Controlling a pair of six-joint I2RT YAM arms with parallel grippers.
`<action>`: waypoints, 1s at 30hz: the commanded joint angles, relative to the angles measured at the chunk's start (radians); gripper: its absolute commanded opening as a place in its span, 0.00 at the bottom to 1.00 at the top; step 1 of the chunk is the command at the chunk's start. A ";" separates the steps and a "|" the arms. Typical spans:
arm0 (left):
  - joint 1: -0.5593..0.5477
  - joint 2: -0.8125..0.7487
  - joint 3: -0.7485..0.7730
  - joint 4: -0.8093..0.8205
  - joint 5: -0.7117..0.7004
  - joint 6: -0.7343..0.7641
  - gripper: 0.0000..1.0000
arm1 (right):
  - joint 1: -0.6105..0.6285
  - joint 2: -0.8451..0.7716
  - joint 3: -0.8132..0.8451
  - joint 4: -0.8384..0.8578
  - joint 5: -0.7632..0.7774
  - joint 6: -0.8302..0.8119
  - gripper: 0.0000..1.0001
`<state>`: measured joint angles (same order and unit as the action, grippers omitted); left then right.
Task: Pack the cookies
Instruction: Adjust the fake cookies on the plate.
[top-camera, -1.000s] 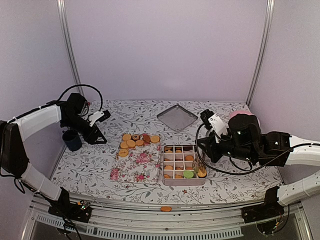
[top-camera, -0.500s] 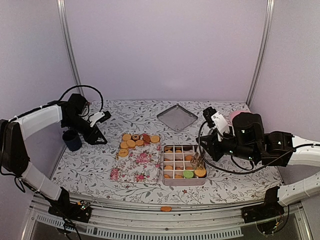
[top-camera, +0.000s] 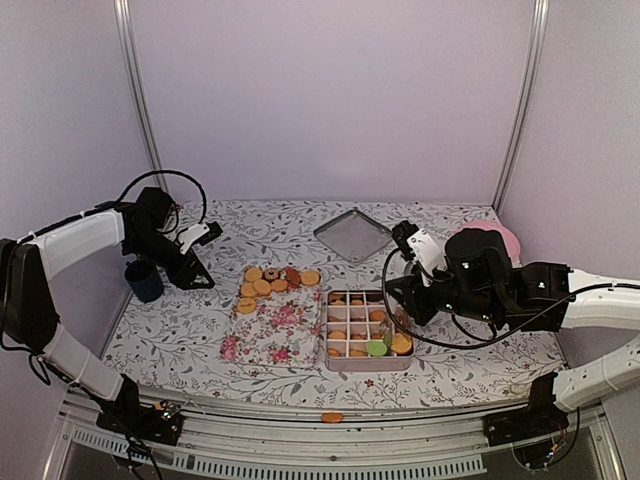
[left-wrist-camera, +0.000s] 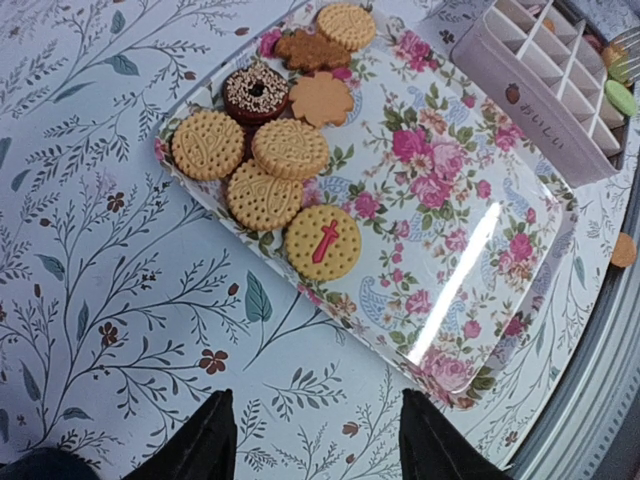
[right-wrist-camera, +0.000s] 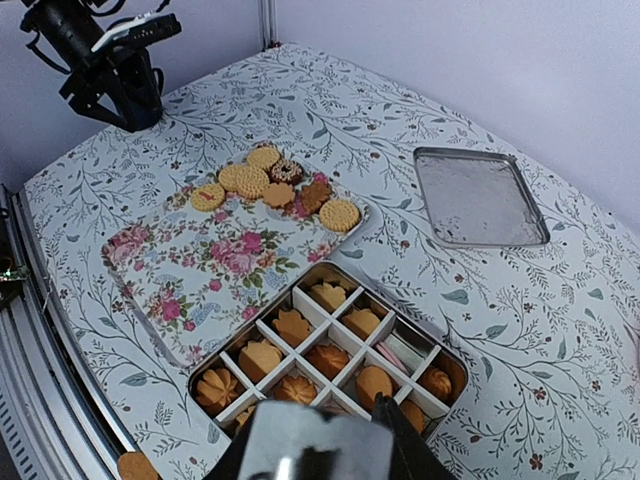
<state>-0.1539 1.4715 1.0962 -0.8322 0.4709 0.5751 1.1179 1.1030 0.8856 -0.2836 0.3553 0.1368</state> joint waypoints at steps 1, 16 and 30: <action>0.008 -0.012 -0.007 0.000 0.008 0.014 0.56 | -0.006 0.044 0.046 -0.001 -0.009 -0.008 0.34; 0.010 -0.001 -0.015 0.005 0.014 0.013 0.56 | -0.005 -0.010 0.045 -0.071 0.019 -0.009 0.33; 0.009 -0.001 -0.010 0.002 0.014 0.009 0.56 | -0.003 -0.030 0.056 -0.107 0.029 -0.019 0.33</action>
<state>-0.1539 1.4715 1.0958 -0.8318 0.4709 0.5755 1.1179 1.0908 0.9089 -0.3725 0.3634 0.1196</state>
